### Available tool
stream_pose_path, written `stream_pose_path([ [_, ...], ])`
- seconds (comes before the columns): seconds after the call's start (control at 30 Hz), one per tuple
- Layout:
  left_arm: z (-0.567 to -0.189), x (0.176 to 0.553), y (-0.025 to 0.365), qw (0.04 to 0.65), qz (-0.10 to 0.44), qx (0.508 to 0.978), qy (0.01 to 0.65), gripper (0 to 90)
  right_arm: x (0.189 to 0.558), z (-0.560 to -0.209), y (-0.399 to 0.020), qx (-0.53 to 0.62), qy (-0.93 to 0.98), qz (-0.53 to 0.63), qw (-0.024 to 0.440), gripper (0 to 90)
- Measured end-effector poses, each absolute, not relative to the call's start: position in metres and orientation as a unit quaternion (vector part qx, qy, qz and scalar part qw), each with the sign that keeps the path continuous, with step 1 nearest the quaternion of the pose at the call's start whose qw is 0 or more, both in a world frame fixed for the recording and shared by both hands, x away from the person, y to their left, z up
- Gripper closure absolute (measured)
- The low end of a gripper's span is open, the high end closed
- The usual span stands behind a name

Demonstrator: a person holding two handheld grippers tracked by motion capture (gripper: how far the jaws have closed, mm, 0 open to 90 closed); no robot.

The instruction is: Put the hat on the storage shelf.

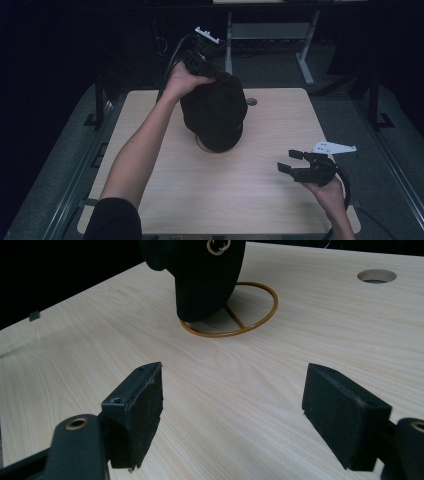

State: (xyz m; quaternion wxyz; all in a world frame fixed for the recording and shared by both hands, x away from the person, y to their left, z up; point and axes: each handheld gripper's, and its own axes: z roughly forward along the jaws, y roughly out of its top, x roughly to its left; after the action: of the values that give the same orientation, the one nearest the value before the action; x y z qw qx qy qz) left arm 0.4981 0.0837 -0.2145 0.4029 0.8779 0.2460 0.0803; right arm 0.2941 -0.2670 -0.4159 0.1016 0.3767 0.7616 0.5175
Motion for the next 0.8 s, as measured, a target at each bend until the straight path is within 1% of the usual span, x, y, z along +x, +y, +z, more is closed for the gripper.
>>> stream_pose_path([
  [0.13, -0.212, 0.491, 0.088, 0.417, 0.084, 0.872, 0.243, 50.5, 0.295, -0.417, -0.268, 0.380, 0.761, 0.516, 0.102, 23.7],
  [0.3, -0.215, 0.485, 0.096, 0.408, 0.086, 0.876, 0.244, 48.6, 0.295, -0.419, -0.267, 0.384, 0.766, 0.505, 0.104, 23.0],
  [0.43, -0.213, 0.482, 0.099, 0.414, 0.090, 0.872, 0.246, 45.8, 0.296, -0.420, -0.267, 0.387, 0.769, 0.498, 0.106, 22.2],
  [0.7, -0.210, 0.477, 0.101, 0.411, 0.088, 0.873, 0.248, 43.6, 0.295, -0.422, -0.270, 0.390, 0.770, 0.492, 0.110, 21.6],
  [0.8, -0.209, 0.473, 0.104, 0.413, 0.099, 0.872, 0.243, 42.0, 0.295, -0.423, -0.271, 0.394, 0.772, 0.487, 0.111, 20.9],
])
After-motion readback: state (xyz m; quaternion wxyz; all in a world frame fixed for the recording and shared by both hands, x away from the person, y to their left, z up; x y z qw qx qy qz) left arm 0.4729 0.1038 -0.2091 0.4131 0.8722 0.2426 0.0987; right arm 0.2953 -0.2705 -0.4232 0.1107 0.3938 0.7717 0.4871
